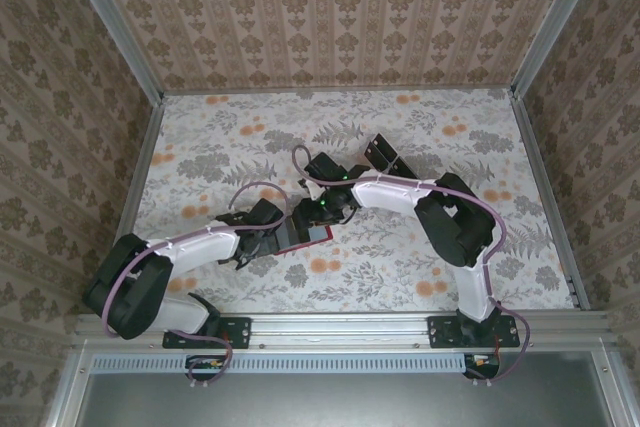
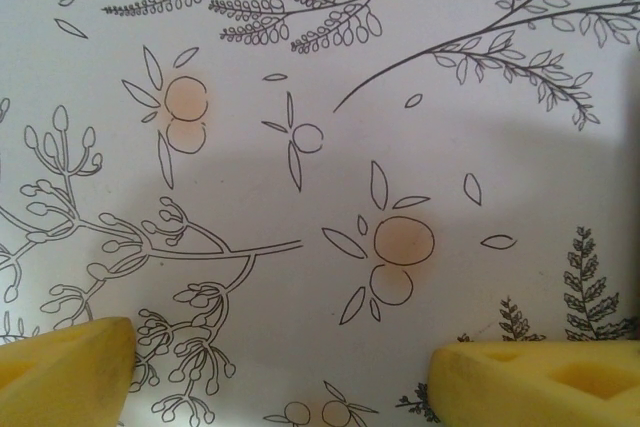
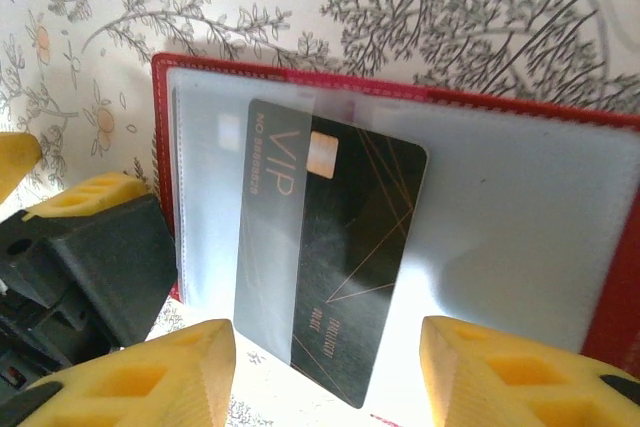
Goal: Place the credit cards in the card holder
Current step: Insert the credit card into the card slot.
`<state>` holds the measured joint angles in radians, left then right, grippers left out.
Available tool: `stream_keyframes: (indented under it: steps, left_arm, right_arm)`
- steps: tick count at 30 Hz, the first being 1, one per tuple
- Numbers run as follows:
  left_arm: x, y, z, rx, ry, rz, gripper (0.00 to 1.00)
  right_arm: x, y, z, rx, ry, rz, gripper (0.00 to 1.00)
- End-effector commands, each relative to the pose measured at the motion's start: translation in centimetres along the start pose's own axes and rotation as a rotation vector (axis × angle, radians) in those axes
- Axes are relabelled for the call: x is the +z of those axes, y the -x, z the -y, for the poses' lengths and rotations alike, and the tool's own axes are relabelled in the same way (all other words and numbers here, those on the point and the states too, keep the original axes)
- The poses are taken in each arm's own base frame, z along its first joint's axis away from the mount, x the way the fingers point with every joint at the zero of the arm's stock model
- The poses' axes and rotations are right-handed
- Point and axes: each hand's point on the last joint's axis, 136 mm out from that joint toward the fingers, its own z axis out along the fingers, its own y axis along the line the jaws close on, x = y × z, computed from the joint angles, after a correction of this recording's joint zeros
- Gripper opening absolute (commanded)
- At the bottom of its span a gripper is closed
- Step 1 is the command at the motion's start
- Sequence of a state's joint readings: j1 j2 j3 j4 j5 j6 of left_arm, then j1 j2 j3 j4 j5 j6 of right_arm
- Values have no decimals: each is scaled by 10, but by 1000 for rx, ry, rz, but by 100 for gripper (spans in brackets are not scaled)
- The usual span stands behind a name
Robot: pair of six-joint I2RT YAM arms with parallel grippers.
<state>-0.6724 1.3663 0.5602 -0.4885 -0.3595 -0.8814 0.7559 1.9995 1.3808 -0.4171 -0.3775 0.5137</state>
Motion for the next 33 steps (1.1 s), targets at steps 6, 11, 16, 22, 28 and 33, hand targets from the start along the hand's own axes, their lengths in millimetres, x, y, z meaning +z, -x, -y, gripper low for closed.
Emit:
stream_keyframes:
  steps: [6, 11, 16, 22, 28, 33]
  left_arm:
    - [9, 19, 26, -40, -98, 51, 100]
    - [10, 20, 27, -39, -99, 50, 100]
    - [12, 20, 30, -33, -105, 50, 100]
    - [14, 21, 32, -27, -110, 50, 100]
    - [16, 23, 35, -24, -118, 51, 100]
    - [17, 23, 36, -22, -123, 51, 100]
  right_arm:
    - [-14, 18, 11, -45, -84, 25, 27]
    - [-3, 17, 17, -37, -96, 4, 21]
    - [7, 15, 18, -29, -92, -12, 20]
    - [17, 10, 15, -25, -82, -31, 19]
    - [23, 8, 6, -27, -63, -41, 19]
    - [24, 9, -3, -34, -50, -38, 19]
